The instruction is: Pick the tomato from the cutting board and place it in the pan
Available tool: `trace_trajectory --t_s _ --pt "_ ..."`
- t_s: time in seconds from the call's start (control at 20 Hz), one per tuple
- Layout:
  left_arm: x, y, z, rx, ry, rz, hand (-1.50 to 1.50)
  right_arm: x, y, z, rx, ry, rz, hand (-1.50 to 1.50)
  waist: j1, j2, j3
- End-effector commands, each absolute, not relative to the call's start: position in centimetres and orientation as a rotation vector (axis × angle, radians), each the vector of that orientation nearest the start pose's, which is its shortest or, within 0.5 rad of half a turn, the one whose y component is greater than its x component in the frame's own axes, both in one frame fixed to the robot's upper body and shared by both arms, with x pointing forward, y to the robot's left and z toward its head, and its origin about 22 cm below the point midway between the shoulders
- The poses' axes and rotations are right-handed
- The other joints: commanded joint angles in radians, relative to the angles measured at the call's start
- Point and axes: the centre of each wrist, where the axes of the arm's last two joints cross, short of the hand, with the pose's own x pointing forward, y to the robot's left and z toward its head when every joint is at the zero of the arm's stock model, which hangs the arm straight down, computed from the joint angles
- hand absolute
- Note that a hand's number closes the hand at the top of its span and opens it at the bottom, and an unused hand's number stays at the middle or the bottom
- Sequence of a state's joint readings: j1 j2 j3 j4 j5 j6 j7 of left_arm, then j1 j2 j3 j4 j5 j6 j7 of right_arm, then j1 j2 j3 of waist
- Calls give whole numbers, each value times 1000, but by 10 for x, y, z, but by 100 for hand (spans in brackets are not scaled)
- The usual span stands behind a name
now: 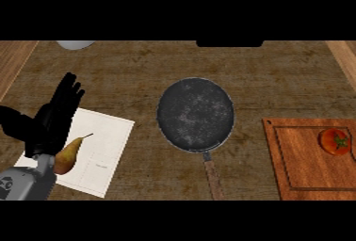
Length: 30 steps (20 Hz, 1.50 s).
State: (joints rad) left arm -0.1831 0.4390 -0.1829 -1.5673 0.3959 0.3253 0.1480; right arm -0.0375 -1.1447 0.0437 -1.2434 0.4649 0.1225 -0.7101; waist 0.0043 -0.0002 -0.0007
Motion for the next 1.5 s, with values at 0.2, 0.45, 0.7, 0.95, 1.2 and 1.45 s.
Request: trace_trajectory --t_s 0.2,0.45,0.7,0.95,1.2,1.45 --pt "282 276 57 113 -1513 39 0 221 -463 119 -840 -1224 1737 -150 -18 -2 0" --pt "277 279 66 110 -1508 66 0 214 -454 142 -987 -1198 1749 -150 -20 -4 0" --pt "268 274 81 97 -1515 37 0 223 -423 110 -953 -1249 1713 -150 0 -2 1" --pt "285 269 58 112 -1521 56 0 228 -407 120 -968 -1185 1726 -150 -7 0 0" --pt "269 276 64 110 -1520 43 0 234 -403 89 -1031 -1137 1702 -150 2 0 1" --pt "275 254 55 100 -1517 47 0 248 -406 78 -994 -1130 1696 -150 1 1 1"
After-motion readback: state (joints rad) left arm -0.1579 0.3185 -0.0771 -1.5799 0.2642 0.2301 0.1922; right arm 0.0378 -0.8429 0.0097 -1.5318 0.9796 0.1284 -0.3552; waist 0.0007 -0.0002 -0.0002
